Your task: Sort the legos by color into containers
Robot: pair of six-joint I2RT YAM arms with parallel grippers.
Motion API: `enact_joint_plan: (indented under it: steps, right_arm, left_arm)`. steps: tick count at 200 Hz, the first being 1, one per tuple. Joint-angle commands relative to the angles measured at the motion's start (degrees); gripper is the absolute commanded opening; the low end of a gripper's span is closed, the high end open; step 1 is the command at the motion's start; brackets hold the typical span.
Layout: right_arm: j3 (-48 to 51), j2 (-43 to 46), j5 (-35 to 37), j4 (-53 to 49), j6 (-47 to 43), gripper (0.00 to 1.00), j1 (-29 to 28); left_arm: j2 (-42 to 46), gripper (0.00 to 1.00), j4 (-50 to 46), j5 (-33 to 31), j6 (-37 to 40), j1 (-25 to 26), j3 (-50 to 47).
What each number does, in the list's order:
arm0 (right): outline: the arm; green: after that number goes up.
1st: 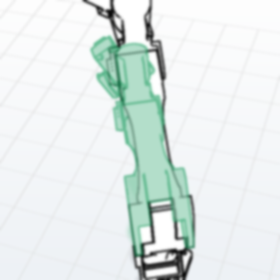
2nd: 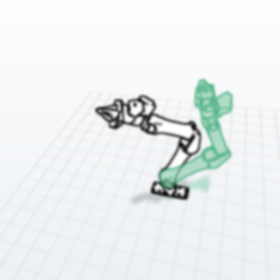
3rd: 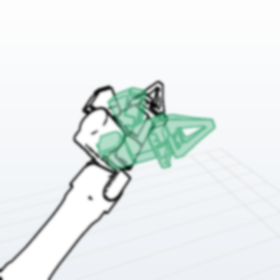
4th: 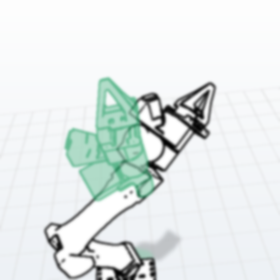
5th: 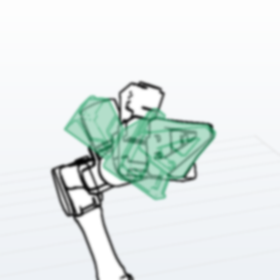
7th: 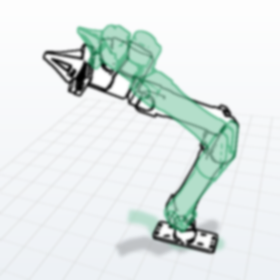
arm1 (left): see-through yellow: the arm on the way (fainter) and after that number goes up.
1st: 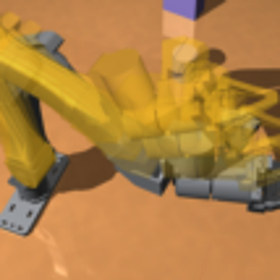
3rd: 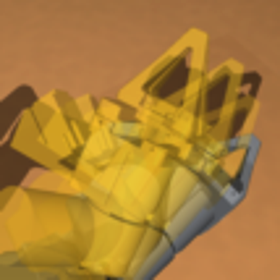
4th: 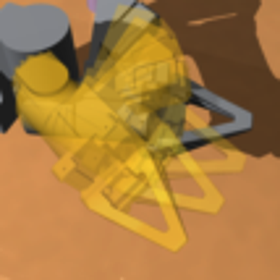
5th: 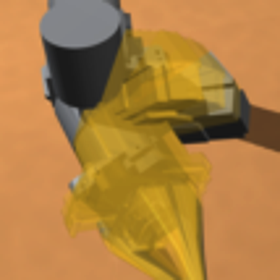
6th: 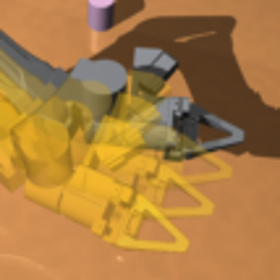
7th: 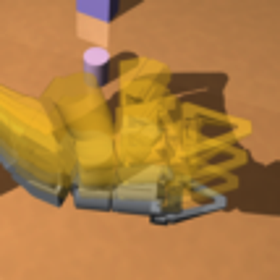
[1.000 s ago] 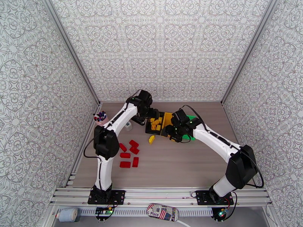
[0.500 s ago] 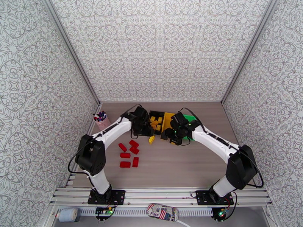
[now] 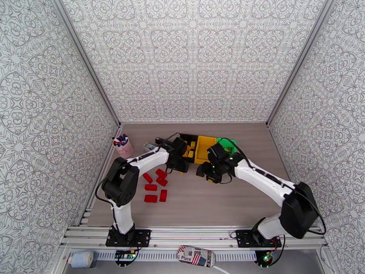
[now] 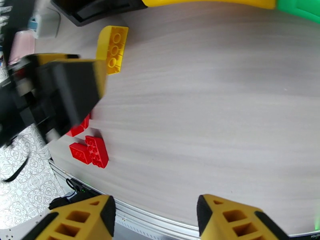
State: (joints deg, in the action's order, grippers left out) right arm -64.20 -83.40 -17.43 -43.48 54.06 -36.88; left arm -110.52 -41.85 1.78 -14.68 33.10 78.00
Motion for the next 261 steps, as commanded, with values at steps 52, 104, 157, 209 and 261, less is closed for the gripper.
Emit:
enact_joint_plan:
  steps: [52, 104, 157, 209, 261]
  right_arm:
    - [4.4, 7.5, 4.1, -3.9, 5.3, 0.59, -0.3]
    - [3.3, 7.8, 4.5, -5.2, 5.0, 0.58, -0.3]
    - [1.7, 5.6, 3.7, -4.9, 3.5, 0.58, -0.3]
    - [-1.0, -0.6, 1.4, -0.1, 2.1, 0.58, -0.3]
    - [-8.7, -10.7, -1.2, 3.9, -1.4, 0.61, -0.3]
  left_arm:
    - [-6.3, 0.56, 2.4, -4.3, 1.0, 1.8, 4.2]
    - [-8.2, 0.51, 2.2, -5.3, 0.3, 1.7, 6.2]
    - [-6.3, 0.3, 1.7, -5.1, -1.4, 2.2, 5.5]
    - [3.0, 0.23, 1.5, -2.2, -5.4, 2.6, 0.0]
    - [10.8, 0.23, -0.3, 4.0, -7.4, 1.3, -1.1]
